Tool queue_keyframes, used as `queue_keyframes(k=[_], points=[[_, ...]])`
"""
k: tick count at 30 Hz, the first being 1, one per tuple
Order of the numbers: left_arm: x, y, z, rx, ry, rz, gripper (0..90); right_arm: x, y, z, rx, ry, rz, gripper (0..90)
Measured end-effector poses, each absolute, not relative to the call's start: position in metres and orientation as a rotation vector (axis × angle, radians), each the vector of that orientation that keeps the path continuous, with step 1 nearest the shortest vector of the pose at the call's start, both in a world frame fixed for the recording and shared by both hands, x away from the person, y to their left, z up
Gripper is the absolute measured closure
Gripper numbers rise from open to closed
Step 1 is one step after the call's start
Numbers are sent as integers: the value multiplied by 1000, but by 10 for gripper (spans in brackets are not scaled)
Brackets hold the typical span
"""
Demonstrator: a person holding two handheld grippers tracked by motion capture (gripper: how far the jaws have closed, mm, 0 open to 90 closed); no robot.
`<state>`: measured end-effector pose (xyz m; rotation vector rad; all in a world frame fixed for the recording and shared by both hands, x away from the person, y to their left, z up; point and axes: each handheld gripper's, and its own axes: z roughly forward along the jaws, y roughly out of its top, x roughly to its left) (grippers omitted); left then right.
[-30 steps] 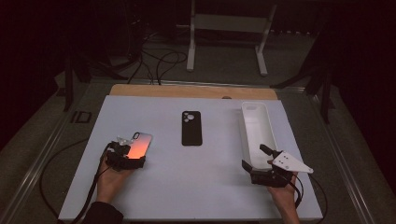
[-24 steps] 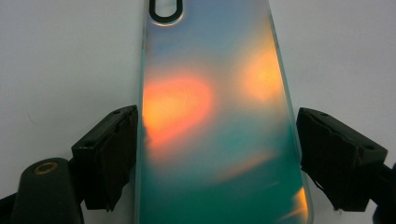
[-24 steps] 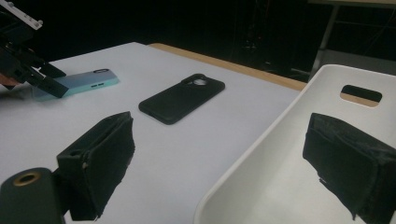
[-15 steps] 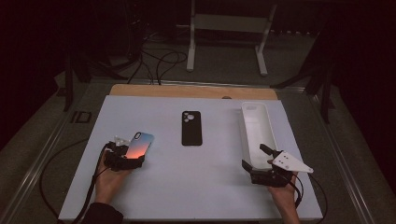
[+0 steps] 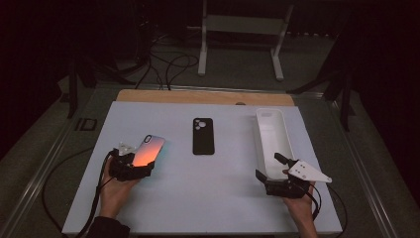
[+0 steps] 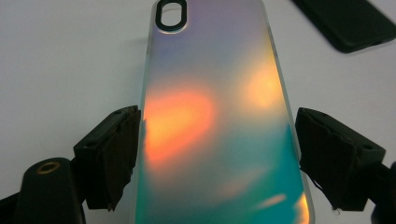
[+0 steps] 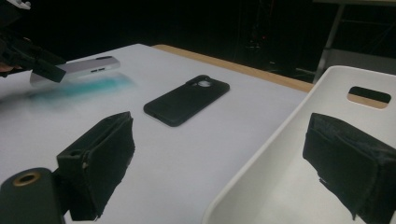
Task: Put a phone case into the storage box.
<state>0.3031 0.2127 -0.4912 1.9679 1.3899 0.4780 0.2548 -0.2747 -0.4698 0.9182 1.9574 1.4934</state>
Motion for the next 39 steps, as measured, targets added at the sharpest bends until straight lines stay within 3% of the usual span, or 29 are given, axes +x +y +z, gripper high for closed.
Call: queue_keyframes(k=[19, 39], points=[[290, 176, -450, 2015, 1117, 556, 169, 268, -262, -446, 966, 2030, 1584, 87], [287, 118, -431, 2058, 845, 551, 169, 295, -211, -430, 974, 2205, 1613, 87]])
